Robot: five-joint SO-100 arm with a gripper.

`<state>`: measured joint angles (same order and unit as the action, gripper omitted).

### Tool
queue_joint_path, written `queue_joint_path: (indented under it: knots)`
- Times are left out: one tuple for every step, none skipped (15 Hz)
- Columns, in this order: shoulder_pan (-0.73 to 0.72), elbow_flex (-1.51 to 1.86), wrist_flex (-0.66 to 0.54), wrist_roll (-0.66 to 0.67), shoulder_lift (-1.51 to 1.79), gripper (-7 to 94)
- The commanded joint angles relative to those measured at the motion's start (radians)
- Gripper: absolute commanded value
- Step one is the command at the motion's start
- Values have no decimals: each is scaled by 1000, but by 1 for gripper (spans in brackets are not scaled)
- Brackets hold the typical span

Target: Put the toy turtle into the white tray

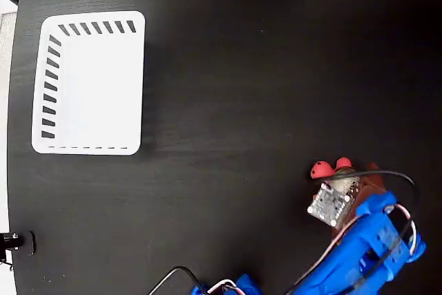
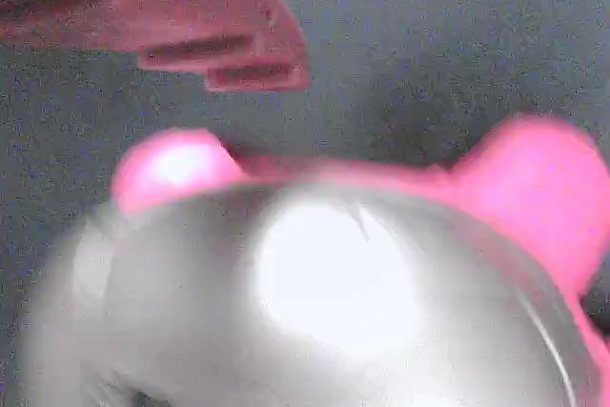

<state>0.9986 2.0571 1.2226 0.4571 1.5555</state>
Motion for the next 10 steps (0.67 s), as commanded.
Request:
queue_joint_path:
  knots:
    - [11, -25, -17, -3, 21, 70]
    - [11, -18, -29, -5, 21, 70]
    - [6, -11, -40, -9, 21, 70]
    - [2, -5, -48, -15, 18, 70]
    - [-3, 0, -57, -20, 14, 68]
    - [-6, 9, -69, -23, 12, 68]
    - [-8, 18, -78, -23, 12, 65]
    - [-9, 26, -89, -25, 12, 60]
    - [-9, 26, -91, -25, 9, 55]
    - [-9, 26, -92, -26, 8, 48]
